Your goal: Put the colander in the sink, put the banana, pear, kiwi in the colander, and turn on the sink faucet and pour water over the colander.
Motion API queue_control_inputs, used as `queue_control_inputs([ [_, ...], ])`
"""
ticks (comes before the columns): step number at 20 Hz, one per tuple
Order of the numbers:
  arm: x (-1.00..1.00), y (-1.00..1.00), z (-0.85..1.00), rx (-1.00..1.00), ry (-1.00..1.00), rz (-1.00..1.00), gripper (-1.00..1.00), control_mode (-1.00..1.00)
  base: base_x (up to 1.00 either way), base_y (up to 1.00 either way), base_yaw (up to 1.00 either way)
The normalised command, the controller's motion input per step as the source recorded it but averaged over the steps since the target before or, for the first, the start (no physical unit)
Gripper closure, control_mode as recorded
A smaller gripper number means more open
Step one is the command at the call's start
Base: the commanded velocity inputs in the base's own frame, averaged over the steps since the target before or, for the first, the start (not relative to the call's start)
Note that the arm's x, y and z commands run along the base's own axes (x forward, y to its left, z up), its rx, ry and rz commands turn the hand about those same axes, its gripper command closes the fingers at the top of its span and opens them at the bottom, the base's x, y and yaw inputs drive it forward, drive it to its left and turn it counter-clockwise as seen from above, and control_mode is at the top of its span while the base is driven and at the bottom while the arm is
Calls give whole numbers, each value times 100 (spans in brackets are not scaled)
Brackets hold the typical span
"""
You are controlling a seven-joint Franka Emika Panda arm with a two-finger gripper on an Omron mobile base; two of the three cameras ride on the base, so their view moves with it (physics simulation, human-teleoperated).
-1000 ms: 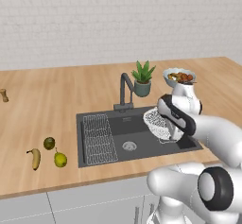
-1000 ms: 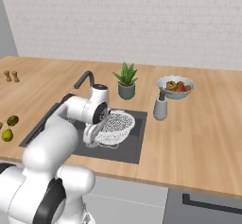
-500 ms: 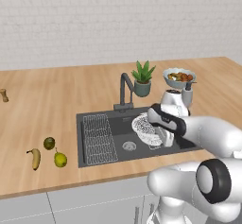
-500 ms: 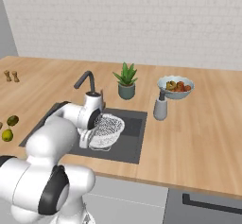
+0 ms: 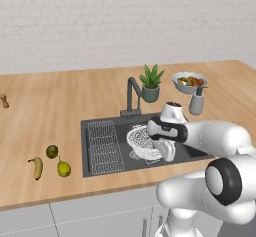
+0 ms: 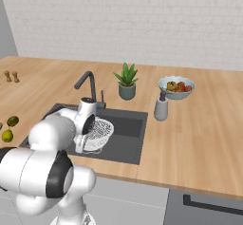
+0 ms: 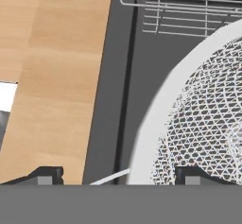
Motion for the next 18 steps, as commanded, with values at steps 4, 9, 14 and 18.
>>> queue_control_inputs([
  [4,13,46,-33,0,0,6,100,-100,0,0,0],
  [9,35,10,-34,1,0,0,100,-100,0,0,0],
  [14,29,-1,-10,3,0,0,100,-100,0,0,0],
  [18,23,0,-15,0,0,0,100,-100,0,0,0],
])
